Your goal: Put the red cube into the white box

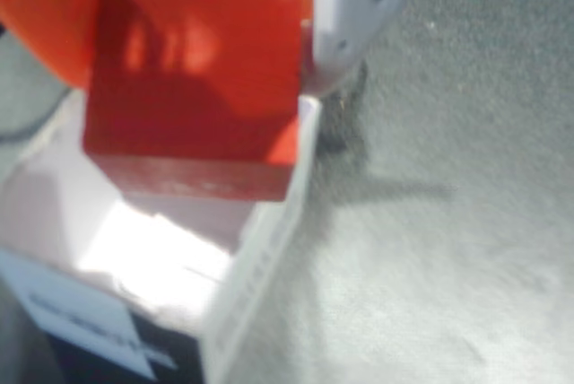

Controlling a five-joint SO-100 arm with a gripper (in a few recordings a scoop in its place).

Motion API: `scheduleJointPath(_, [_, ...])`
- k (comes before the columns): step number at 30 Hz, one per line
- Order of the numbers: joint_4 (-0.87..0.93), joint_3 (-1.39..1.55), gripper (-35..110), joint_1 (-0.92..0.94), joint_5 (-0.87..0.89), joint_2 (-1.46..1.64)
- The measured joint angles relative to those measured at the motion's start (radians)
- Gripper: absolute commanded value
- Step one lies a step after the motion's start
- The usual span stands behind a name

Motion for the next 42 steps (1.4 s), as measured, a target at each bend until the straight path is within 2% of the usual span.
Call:
scheduleJointPath(9, [0.0, 0.014, 0, 0.092, -0.055, 0.006])
scheduleJointPath(13, [0.0, 0.014, 14, 0.094, -0.107, 0.008])
scheduleJointPath(16, [-0.02, 0.014, 16, 0.098, -0.195, 0.018])
scheduleJointPath(26, [-0.057, 0.018, 22, 0.101, -0.293, 0.021])
scheduleJointPath(29, [-0.067, 0.018, 19, 0.101, -0.311, 0.021])
scheduleJointPath(33, [-0.075, 0.018, 0, 0.101, -0.314, 0.031])
scheduleJointPath(38, [-0.121, 0.018, 0, 0.072, -0.379, 0.032])
scheduleJointPath(42, [-0.19, 0.018, 0, -0.127, -0.357, 0.032])
